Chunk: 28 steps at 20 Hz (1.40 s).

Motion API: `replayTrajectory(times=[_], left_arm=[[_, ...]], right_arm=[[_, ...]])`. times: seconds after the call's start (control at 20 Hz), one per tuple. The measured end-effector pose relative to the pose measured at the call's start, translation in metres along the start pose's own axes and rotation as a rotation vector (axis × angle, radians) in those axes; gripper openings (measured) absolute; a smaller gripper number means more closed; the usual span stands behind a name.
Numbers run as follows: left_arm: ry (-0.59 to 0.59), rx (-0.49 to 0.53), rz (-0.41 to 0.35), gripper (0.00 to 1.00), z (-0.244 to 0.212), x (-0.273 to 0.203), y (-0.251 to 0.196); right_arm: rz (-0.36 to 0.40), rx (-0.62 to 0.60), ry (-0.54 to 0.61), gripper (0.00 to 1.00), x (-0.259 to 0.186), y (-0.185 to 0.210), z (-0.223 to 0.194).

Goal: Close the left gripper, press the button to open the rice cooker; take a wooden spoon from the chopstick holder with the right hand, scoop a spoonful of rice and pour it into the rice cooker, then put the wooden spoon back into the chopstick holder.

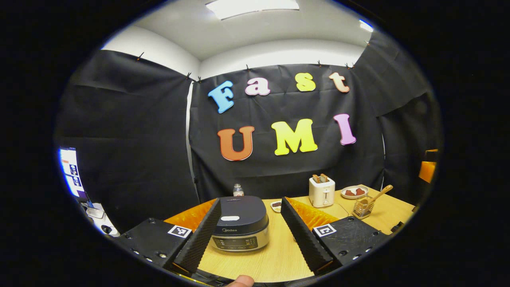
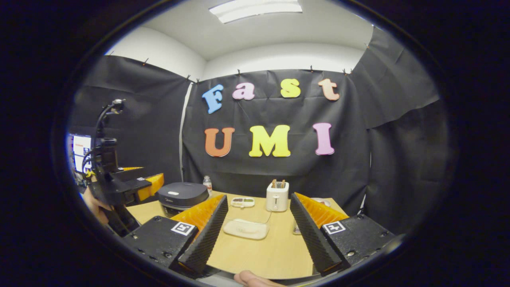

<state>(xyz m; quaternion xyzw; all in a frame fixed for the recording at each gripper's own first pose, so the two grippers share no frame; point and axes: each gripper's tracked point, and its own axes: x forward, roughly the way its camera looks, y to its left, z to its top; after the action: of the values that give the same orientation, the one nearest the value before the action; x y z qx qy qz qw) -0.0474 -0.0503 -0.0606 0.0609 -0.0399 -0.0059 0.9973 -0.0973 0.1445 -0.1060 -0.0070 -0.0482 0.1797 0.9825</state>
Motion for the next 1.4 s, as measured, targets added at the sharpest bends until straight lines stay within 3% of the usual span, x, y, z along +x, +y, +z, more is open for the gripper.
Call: replayTrajectory(times=[0.05, 0.3, 0.35, 0.4, 0.6, 0.95, 1.0, 1.05, 1.35, 1.4], left_arm=[[-0.013, -0.002, -0.012, 0.95, 0.006, -0.008, -0.003], [-0.071, 0.0, -0.054, 0.95, 0.025, -0.044, -0.017], [-0.076, 0.004, -0.067, 0.95, 0.025, -0.05, -0.022], [-0.091, 0.005, -0.068, 0.95, 0.029, -0.056, -0.023], [-0.11, 0.003, -0.075, 0.95, 0.031, -0.074, -0.025], [-0.102, -0.026, -0.072, 0.95, 0.014, -0.085, -0.029], [-0.101, -0.025, -0.08, 0.95, 0.013, -0.086, -0.032], [-0.098, -0.023, -0.087, 0.95, 0.012, -0.085, -0.033], [-0.104, -0.009, -0.096, 0.95, 0.016, -0.084, -0.035], [-0.104, -0.009, -0.096, 0.95, 0.016, -0.084, -0.035]], right_arm=[[-0.006, 0.002, -0.006, 1.0, -0.001, -0.002, 0.003], [-0.038, 0.006, -0.033, 1.0, -0.006, -0.015, 0.016], [-0.043, 0.008, -0.036, 0.95, -0.007, -0.017, 0.017], [-0.047, 0.009, -0.039, 1.0, -0.007, -0.018, 0.018], [-0.059, 0.01, -0.038, 1.0, -0.008, -0.021, 0.016], [-0.09, 0.01, -0.014, 1.0, -0.005, -0.035, -0.001], [-0.093, 0.015, -0.004, 0.95, -0.005, -0.038, -0.006], [-0.096, 0.019, 0.007, 1.0, -0.004, -0.04, -0.01], [-0.11, 0.019, 0.023, 1.0, -0.002, -0.045, -0.012], [-0.107, 0.015, 0.019, 0.95, -0.003, -0.044, -0.011]])
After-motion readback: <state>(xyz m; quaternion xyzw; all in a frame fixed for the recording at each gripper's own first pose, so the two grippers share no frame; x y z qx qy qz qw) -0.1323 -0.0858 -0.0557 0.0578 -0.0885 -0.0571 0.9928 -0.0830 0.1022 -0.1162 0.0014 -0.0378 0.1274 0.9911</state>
